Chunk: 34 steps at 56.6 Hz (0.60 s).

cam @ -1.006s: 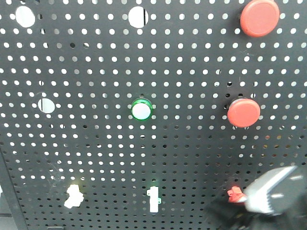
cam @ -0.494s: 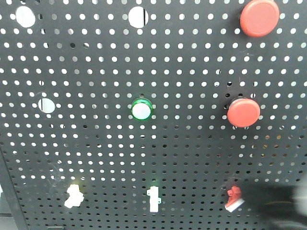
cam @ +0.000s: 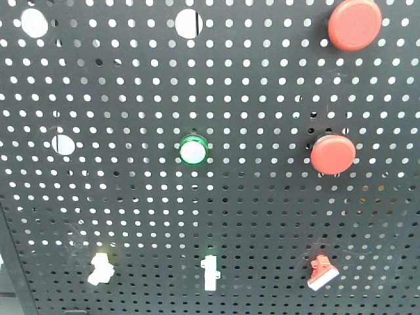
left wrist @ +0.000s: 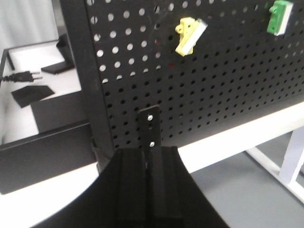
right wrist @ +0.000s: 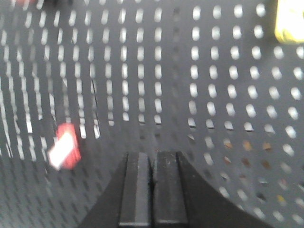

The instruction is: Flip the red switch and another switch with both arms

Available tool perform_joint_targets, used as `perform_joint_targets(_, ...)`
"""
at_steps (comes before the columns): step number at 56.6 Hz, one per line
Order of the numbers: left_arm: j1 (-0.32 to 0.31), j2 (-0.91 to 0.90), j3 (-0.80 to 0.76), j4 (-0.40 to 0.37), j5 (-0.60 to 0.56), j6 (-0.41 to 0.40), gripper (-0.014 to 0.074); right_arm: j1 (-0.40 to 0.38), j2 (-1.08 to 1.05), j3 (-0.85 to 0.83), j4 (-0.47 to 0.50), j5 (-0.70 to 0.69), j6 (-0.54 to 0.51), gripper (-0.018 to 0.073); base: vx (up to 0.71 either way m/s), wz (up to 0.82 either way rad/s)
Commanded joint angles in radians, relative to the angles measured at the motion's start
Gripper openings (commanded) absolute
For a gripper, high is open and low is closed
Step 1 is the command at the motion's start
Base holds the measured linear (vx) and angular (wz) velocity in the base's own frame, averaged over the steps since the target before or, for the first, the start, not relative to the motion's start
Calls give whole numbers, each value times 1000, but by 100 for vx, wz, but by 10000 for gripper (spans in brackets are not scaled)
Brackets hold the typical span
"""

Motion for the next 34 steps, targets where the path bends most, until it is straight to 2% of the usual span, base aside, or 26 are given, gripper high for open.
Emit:
perform_joint_targets(1, -6, 9, -22, 2, -112, -8, 3, -4, 6, -20, -16, -7, -26, -6, 0, 0)
perform_joint_targets(34, -6, 9, -22, 5, -100, -8, 3, -4, 6, -19, -15, -8, -9, -6, 0, 0)
